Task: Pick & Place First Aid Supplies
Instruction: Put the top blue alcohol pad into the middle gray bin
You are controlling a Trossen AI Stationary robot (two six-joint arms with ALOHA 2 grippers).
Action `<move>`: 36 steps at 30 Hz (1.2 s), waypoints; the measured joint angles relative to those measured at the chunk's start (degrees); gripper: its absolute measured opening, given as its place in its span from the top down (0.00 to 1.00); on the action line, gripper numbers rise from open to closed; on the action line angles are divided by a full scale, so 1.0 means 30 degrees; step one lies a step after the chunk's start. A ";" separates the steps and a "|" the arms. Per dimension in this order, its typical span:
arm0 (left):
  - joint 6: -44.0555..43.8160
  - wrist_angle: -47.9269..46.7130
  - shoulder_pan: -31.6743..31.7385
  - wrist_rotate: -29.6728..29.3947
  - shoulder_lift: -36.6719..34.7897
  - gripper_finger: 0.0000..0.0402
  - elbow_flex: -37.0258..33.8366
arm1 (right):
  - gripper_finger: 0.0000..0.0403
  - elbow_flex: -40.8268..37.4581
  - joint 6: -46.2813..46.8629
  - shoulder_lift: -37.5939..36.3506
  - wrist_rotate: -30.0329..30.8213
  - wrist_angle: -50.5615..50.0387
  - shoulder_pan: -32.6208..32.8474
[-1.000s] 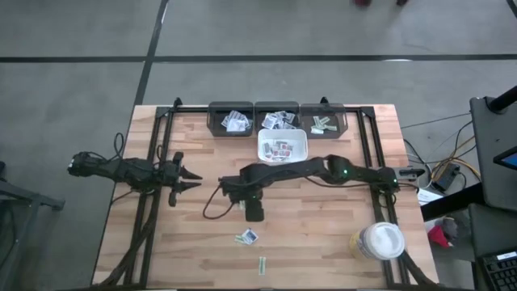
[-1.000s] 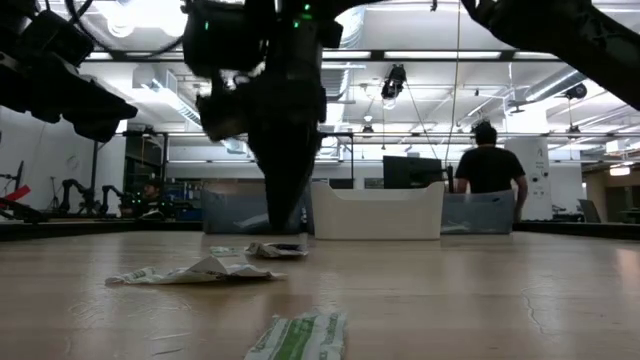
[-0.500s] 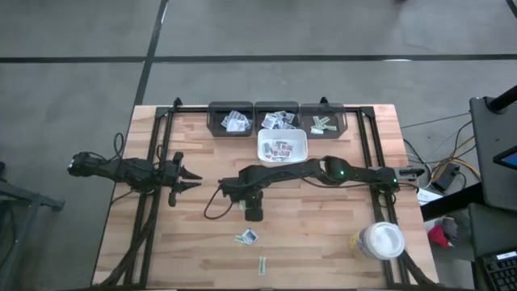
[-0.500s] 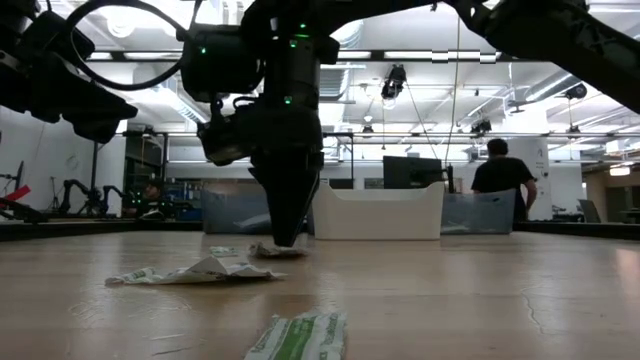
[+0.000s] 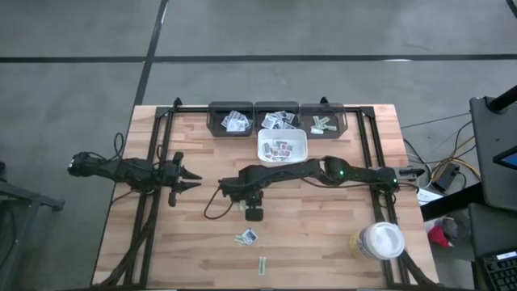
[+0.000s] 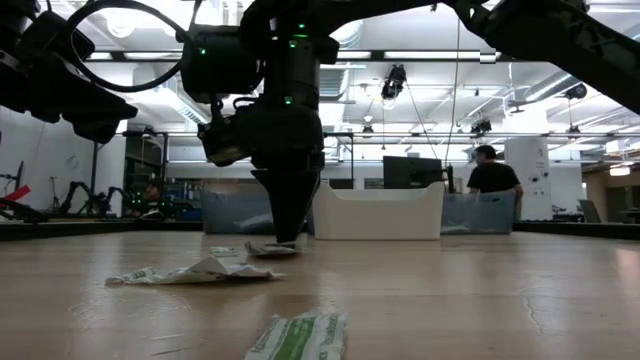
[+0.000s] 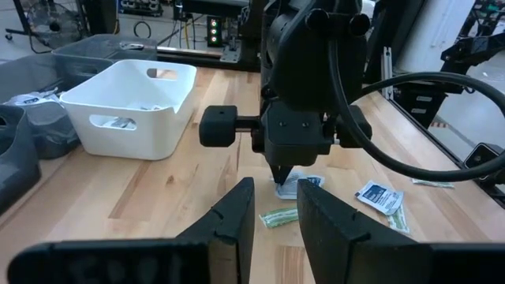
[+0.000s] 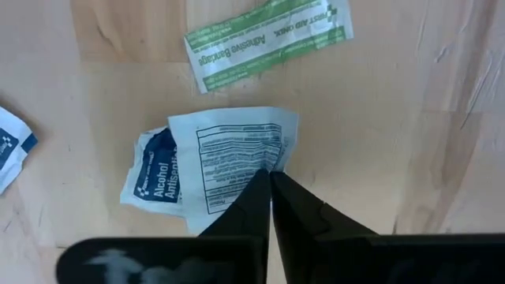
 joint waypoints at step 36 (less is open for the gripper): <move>0.0087 -0.0022 0.0007 0.0000 0.0000 0.77 0.0000 | 0.98 -0.0015 -0.0479 -0.4047 -0.0028 0.1905 -0.1941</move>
